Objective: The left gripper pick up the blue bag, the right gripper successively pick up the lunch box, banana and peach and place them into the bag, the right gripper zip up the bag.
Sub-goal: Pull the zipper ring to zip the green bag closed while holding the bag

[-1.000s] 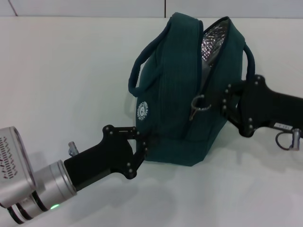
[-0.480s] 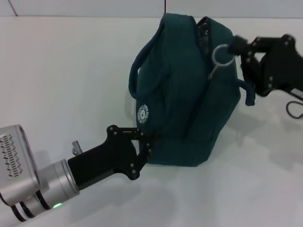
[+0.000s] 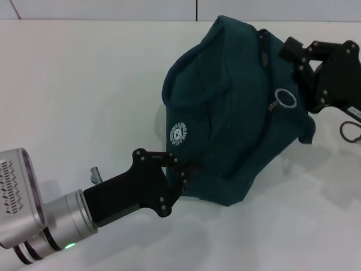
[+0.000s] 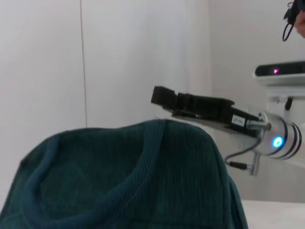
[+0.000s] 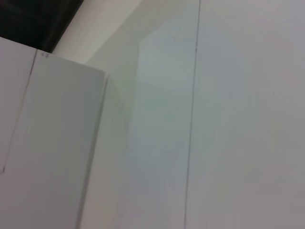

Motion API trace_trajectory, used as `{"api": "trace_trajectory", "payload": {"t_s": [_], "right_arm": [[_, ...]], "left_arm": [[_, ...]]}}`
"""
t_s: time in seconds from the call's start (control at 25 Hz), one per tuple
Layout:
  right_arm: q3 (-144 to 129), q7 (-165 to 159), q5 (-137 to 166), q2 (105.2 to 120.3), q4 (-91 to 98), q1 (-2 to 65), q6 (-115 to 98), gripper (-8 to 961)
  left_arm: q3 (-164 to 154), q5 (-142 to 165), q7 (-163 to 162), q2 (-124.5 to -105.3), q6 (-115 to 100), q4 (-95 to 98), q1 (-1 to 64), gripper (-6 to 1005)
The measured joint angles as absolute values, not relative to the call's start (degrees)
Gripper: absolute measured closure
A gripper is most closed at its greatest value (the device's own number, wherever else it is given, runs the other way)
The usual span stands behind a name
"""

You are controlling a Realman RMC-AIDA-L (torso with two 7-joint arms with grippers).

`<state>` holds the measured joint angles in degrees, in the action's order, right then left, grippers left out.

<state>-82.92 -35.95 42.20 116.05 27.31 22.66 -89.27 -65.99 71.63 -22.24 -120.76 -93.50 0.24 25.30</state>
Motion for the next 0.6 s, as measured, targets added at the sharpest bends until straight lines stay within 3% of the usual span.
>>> {"api": "trace_trajectory", "payload": {"t_s": [0.2, 0.52, 0.6], "right_arm": [[-83.1, -43.2, 42.7, 114.82, 27.7, 22.3, -89.5, 932], [-82.9, -55.4, 46.6, 109.63, 28.1, 22.8, -88.6, 909], [-82.8, -57.3, 48.6, 108.77, 28.1, 23.0, -88.6, 890]], "left_arm": [[-65.8, 71.4, -22.2, -120.76, -93.6, 0.1, 25.4, 902], [-65.4, 71.1, -22.2, -120.61, -92.6, 0.4, 25.5, 765], [-65.4, 71.1, -22.2, -120.58, -92.6, 0.4, 25.6, 791]]}}
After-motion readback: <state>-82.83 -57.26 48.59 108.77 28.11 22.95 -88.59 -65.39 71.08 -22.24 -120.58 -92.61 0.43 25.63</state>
